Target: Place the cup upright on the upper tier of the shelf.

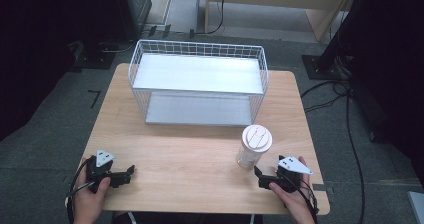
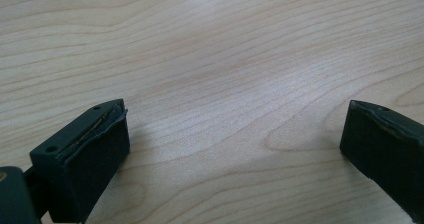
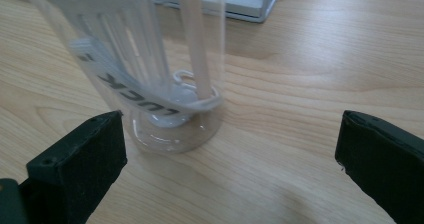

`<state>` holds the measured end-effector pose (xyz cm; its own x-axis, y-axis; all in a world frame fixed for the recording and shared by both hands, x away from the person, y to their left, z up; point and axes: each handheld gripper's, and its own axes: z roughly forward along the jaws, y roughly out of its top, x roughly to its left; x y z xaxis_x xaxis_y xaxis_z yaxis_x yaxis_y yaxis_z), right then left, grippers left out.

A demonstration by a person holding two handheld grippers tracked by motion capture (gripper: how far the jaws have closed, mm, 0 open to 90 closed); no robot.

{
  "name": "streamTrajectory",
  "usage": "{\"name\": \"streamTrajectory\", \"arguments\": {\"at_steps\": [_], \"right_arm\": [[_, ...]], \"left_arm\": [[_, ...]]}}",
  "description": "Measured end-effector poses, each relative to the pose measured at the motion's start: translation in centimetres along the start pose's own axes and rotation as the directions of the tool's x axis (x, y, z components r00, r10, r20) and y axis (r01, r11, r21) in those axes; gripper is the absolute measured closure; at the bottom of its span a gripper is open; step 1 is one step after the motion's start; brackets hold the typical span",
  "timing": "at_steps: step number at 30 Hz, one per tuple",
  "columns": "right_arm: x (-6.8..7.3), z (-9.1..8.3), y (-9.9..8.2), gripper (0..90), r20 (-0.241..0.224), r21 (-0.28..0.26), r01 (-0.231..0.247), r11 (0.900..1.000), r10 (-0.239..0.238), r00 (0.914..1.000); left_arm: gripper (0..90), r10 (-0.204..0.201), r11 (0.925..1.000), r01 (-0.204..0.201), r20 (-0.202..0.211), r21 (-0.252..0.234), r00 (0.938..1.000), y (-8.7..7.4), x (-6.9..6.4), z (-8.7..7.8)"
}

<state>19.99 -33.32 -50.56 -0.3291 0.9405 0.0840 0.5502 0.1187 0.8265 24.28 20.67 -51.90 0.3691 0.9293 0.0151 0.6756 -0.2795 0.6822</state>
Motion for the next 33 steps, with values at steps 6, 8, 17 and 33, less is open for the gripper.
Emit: {"name": "streamTrajectory", "arguments": {"at_steps": [6,8,17,33], "right_arm": [[0.9,0.3,0.3,0.1,-0.029,-0.013,-0.002,0.9999,0.001,0.9996],[1.2,0.5,0.4,0.1,-0.04,-0.016,-0.001,0.9999,0.001,0.9992],[2.1,0.6,1.0,4.6,-0.076,-0.055,-0.034,0.9979,0.029,0.9967],[4.1,1.1,3.2,14.4,-0.024,-0.193,-0.08,0.9778,0.077,0.9967]], "left_arm": [[0.0,0.0,1.0,0.0,0.0,0.0,1.0,0.0,0.0,0.0],[0.0,0.0,1.0,0.0,0.0,0.0,1.0,0.0,0.0,0.0],[0.0,0.001,1.0,-0.001,0.001,0.0,1.0,0.0,0.0,0.0],[0.0,0.002,1.0,-0.002,0.002,0.0,1.0,0.0,0.0,0.0]]}}
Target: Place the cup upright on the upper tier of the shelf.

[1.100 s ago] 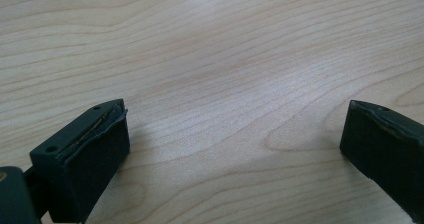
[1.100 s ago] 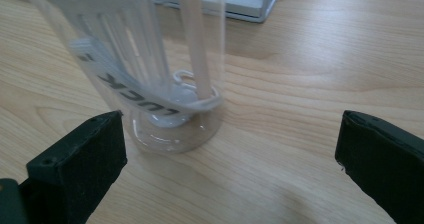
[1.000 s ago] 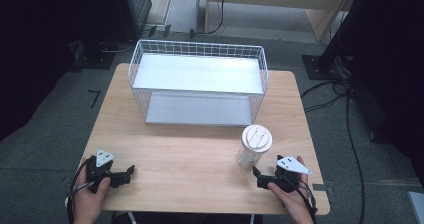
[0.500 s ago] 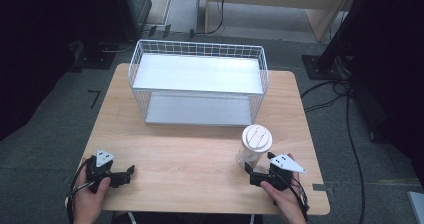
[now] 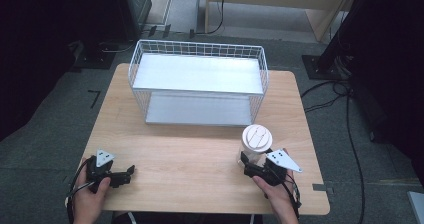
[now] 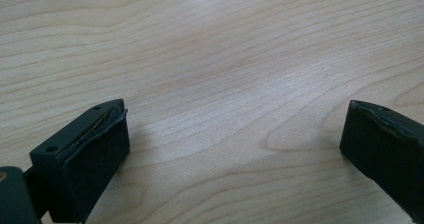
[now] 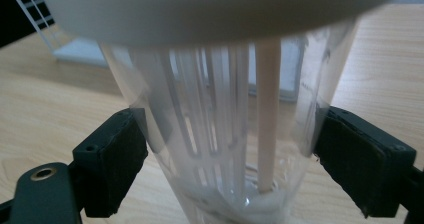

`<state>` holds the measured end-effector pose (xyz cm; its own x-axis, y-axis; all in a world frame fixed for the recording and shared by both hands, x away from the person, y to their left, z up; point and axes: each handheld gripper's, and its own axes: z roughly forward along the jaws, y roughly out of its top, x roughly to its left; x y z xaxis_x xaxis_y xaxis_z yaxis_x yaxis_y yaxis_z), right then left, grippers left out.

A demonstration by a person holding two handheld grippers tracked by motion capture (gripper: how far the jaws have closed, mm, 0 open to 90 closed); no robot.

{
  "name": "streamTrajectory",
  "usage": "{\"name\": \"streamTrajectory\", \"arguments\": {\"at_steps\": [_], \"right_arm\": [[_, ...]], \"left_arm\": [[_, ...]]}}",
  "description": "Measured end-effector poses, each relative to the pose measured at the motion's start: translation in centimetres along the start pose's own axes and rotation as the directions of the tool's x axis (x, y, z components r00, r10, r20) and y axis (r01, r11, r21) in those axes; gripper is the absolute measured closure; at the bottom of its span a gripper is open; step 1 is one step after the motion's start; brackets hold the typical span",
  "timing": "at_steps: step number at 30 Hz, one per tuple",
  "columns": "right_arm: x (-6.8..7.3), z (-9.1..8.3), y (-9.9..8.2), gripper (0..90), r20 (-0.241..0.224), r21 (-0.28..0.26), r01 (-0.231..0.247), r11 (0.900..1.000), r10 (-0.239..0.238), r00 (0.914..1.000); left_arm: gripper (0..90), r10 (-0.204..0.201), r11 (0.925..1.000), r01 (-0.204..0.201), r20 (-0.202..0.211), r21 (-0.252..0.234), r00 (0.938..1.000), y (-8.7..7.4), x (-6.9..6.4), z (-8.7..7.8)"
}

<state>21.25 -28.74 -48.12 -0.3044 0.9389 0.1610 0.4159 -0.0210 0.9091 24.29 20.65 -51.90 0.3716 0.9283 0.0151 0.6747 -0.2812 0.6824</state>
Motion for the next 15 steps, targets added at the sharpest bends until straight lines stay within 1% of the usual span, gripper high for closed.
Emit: {"name": "streamTrajectory", "arguments": {"at_steps": [2,4,8,10,14,15], "right_arm": [[0.0,0.1,0.1,14.3,0.001,-0.006,0.004,1.0,-0.004,1.0],[0.3,0.2,0.3,14.2,0.013,-0.015,-0.003,0.9999,0.003,0.9999],[0.6,0.6,0.6,14.1,0.037,-0.033,0.004,0.9994,-0.003,0.9993],[0.8,0.8,0.8,14.1,0.048,-0.047,-0.003,0.9989,0.005,0.9988],[0.9,0.9,1.1,14.1,0.054,-0.059,-0.005,0.9982,0.008,0.9985],[1.0,0.9,1.2,14.0,0.055,-0.069,-0.01,0.9976,0.014,0.9984]], "left_arm": [[0.0,0.0,1.0,0.0,0.0,0.0,1.0,0.0,0.0,0.0],[0.0,0.0,1.0,0.0,0.0,0.0,1.0,0.0,0.0,0.0],[0.0,0.0,1.0,0.0,0.0,0.0,1.0,0.0,0.0,0.0],[0.0,0.0,1.0,0.0,0.0,0.0,1.0,0.0,0.0,0.0],[0.0,0.0,1.0,0.0,0.0,0.0,1.0,0.0,0.0,0.0],[0.0,0.0,1.0,0.0,0.0,0.0,1.0,0.0,0.0,0.0]]}}
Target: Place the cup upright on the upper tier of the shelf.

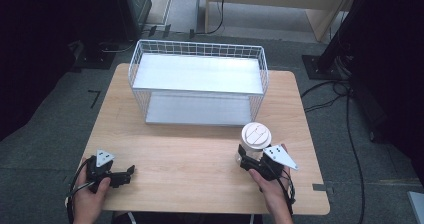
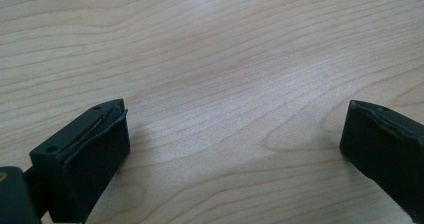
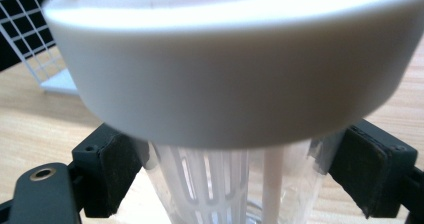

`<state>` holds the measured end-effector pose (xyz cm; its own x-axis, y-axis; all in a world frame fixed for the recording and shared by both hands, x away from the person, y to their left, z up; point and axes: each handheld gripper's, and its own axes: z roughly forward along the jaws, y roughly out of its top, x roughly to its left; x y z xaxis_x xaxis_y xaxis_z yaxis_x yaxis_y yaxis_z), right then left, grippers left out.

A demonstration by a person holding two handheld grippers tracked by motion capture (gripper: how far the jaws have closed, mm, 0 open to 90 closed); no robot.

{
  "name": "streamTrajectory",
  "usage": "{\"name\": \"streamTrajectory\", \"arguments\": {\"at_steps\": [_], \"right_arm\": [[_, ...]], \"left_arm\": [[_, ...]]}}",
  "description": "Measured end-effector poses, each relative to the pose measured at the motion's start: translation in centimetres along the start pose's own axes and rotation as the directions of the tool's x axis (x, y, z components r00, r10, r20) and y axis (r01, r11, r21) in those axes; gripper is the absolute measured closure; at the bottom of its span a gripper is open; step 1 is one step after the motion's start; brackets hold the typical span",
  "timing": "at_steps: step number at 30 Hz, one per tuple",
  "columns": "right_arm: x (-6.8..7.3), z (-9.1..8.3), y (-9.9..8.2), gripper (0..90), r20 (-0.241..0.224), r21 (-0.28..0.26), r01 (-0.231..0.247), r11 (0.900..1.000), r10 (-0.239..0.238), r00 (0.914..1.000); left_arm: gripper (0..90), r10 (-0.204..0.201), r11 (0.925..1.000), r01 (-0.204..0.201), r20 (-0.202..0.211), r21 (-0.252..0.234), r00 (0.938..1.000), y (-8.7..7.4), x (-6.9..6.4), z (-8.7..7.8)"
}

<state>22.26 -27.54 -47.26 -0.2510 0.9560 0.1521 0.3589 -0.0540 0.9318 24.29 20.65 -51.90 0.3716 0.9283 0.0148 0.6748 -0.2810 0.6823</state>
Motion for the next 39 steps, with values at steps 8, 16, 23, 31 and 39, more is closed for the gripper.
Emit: {"name": "streamTrajectory", "arguments": {"at_steps": [8,16,23,31,39], "right_arm": [[0.5,0.6,0.6,13.7,-0.001,-0.042,-0.02,0.9989,0.02,0.9998],[1.3,1.1,1.3,14.5,-0.017,-0.079,-0.028,0.9965,0.027,0.9995],[2.1,1.4,2.1,15.1,-0.031,-0.11,-0.039,0.9932,0.036,0.9989],[3.2,1.5,4.4,15.4,-0.035,-0.169,-0.016,0.9854,0.011,0.9993],[4.3,1.7,6.4,15.4,-0.043,-0.221,0.005,0.9754,-0.015,0.999]], "left_arm": [[0.0,0.0,1.0,0.0,0.0,0.0,1.0,0.0,0.0,0.0],[0.0,0.0,1.0,0.0,0.0,0.0,1.0,0.0,0.0,0.0],[0.0,0.0,1.0,0.0,0.0,0.0,1.0,0.0,0.0,0.0],[0.0,0.0,1.0,0.0,0.0,0.0,1.0,0.0,0.0,0.0],[0.0,-0.002,1.0,0.002,0.0,-0.002,1.0,0.0,0.0,0.0]]}}
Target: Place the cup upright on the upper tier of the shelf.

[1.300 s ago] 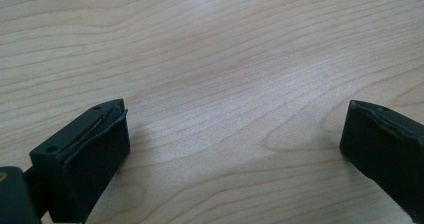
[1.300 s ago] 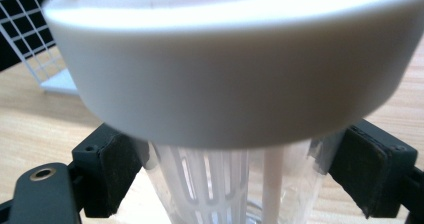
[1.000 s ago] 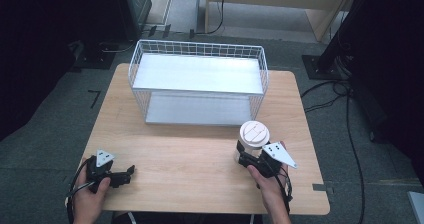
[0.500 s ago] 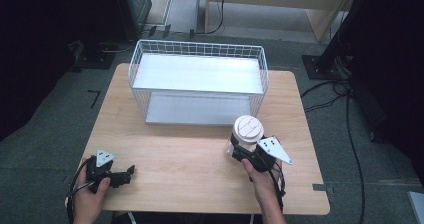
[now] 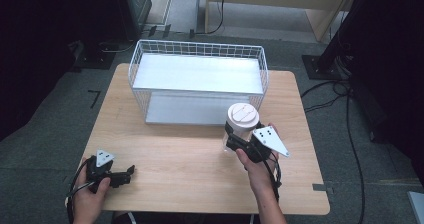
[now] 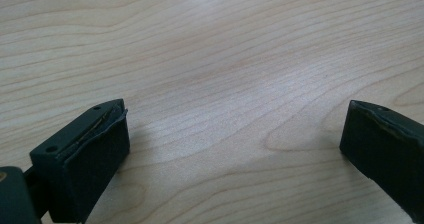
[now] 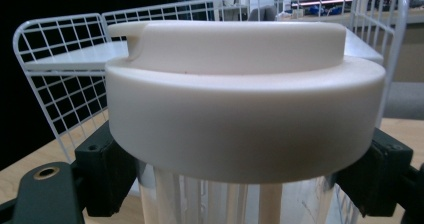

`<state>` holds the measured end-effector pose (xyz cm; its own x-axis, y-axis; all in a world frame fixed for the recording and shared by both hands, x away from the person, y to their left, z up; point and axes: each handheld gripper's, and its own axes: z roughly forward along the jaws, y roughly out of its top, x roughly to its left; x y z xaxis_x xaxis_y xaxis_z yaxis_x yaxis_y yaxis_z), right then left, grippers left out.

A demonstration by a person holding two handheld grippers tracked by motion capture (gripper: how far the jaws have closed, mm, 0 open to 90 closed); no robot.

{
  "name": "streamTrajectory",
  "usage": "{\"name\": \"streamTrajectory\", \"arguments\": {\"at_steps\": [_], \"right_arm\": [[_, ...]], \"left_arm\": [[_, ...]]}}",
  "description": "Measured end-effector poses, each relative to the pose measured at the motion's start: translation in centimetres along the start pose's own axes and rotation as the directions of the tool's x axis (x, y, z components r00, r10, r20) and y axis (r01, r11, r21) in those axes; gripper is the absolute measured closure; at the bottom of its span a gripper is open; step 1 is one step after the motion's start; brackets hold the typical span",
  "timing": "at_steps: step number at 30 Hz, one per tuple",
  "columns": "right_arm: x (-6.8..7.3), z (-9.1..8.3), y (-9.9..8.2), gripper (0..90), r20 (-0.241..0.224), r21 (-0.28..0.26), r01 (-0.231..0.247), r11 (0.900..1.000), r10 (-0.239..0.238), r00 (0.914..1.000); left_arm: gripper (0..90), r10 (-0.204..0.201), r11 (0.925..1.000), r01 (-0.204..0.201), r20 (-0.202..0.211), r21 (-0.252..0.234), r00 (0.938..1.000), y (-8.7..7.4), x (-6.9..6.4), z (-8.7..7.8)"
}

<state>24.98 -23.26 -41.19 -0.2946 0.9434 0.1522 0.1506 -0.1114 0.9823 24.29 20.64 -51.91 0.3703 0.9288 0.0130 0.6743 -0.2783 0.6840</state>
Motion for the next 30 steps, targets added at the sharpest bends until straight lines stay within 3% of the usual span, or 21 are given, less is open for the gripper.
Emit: {"name": "streamTrajectory", "arguments": {"at_steps": [9,14,30], "right_arm": [[1.7,0.8,2.7,15.4,-0.021,-0.066,0.015,0.9977,-0.016,0.9997],[2.8,1.6,5.1,15.4,-0.033,-0.112,0.034,0.9931,-0.038,0.9987],[4.4,4.3,10.4,15.4,-0.032,-0.203,0.063,0.9773,-0.071,0.997]], "left_arm": [[0.0,0.002,1.0,-0.002,-0.001,0.001,1.0,0.0,0.0,0.0],[0.0,0.002,1.0,-0.002,-0.001,0.001,1.0,0.0,0.0,0.0],[0.0,0.002,1.0,-0.002,-0.001,0.001,1.0,0.0,0.0,0.0]]}}
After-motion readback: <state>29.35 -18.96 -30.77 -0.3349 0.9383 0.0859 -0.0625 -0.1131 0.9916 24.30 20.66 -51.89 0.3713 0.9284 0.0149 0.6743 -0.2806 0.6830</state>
